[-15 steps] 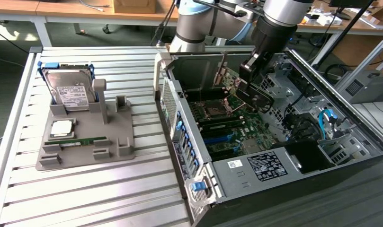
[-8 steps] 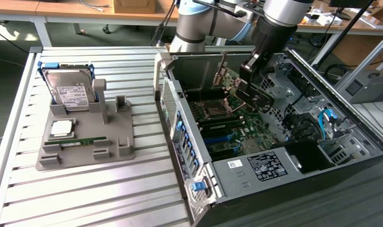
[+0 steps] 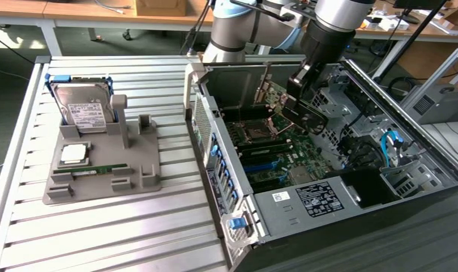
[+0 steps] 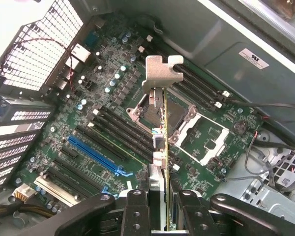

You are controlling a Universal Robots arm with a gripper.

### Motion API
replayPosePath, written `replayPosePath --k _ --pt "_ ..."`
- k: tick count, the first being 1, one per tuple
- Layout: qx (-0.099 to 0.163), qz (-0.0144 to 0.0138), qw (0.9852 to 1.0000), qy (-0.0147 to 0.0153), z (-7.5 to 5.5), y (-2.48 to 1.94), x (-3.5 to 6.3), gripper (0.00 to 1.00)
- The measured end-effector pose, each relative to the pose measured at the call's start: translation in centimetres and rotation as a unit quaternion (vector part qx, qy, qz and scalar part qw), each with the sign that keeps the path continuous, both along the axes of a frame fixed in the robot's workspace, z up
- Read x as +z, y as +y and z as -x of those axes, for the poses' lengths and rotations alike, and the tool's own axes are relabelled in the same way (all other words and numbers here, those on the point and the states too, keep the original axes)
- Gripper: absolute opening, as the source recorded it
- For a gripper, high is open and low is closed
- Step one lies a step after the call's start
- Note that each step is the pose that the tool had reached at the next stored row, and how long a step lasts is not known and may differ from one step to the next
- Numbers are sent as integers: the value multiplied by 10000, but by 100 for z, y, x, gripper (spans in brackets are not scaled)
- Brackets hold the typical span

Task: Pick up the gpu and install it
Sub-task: 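Insert the gpu into the slot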

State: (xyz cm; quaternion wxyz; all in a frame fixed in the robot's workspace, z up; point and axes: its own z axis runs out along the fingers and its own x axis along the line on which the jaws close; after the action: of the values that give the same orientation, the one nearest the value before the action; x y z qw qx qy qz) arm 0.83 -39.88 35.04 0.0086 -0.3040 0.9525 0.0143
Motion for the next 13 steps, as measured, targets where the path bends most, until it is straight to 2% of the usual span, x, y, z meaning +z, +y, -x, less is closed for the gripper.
replayPosePath --k 13 --pt "222 0 9998 0 0 0 -1 27"
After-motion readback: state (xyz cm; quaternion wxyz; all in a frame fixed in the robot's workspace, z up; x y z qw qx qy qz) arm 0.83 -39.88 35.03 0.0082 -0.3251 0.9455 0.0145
